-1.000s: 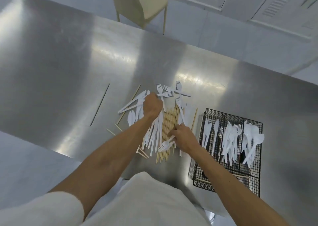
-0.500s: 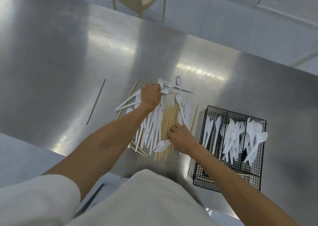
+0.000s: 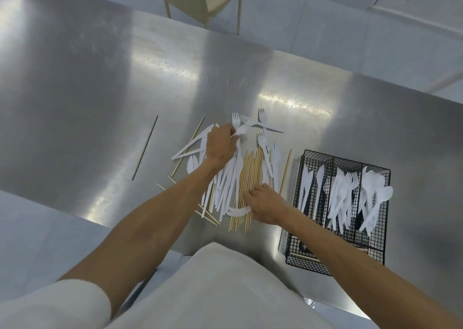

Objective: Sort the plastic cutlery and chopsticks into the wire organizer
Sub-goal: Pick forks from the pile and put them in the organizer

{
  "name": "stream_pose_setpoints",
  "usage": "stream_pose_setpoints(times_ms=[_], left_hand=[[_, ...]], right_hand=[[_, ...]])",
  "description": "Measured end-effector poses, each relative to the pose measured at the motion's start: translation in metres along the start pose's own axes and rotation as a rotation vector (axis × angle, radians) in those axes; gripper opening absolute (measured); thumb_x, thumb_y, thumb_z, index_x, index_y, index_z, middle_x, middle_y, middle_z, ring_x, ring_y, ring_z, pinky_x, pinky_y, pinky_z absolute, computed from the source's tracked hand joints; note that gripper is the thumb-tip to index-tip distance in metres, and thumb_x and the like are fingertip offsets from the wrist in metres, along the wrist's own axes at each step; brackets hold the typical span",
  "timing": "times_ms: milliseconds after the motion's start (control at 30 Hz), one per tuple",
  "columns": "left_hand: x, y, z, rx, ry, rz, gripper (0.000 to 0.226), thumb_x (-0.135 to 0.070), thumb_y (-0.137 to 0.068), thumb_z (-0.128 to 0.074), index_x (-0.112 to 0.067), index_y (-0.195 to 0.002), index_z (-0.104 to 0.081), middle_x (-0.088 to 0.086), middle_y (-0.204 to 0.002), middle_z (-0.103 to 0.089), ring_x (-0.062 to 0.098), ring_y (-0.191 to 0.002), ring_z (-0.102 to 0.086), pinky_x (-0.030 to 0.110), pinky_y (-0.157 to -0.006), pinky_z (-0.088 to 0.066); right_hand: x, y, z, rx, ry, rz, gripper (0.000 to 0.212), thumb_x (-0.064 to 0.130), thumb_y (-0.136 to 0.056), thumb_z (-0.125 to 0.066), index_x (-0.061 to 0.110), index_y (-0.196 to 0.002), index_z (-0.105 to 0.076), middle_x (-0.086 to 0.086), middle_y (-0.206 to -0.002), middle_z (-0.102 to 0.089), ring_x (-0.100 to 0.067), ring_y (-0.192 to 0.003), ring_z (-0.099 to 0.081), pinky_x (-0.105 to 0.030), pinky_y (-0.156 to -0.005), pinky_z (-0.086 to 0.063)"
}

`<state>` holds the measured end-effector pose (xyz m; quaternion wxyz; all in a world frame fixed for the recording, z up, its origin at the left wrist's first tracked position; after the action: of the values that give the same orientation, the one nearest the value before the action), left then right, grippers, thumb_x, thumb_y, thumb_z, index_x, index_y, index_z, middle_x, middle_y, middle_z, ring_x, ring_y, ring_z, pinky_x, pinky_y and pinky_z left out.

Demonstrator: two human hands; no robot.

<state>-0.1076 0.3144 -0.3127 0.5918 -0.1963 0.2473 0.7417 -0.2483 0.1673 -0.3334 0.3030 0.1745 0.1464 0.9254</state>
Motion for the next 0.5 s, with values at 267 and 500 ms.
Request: stream_pose_setpoints(times_ms=[267, 500], left_hand=[[0.007, 0.009, 0.003, -0.054, 0.226, 0.218, 0.019, -0.024, -0.102, -0.048, -0.006, -0.102, -0.055, 0.008, -0.094, -0.059, 0.019, -0.078, -0.055, 0.027, -0.064, -0.041], [0.003, -0.006, -0.021, 0.063, 0.29, 0.374, 0.036, -0.027, -0.094, -0.065, -0.004, -0.12, -0.056, 0.006, -0.101, -0.059, 0.02, -0.086, -0.058, 0.025, -0.065, -0.046]], right_hand=[[-0.061, 0.017, 0.032, -0.26, -0.622, -0.433, 0.007, 0.021, -0.099, -0.052, 0.014, -0.096, -0.053, -0.001, -0.087, -0.052, -0.012, -0.064, -0.045, -0.03, -0.058, -0.045], [-0.118, 0.014, 0.047, -0.507, -0.777, -0.894, 0.013, 0.018, -0.093, -0.064, 0.007, -0.097, -0.06, -0.003, -0.084, -0.064, -0.021, -0.072, -0.061, -0.033, -0.06, -0.05]])
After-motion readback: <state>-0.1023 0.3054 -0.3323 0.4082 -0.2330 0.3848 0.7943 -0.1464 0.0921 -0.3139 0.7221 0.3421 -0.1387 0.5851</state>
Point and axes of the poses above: each hand's wrist, its own y-axis away from the middle knuckle, its own z-axis out of the back of the hand, x = y × z, the point moved 7 cm from there along -y, towards the middle knuckle
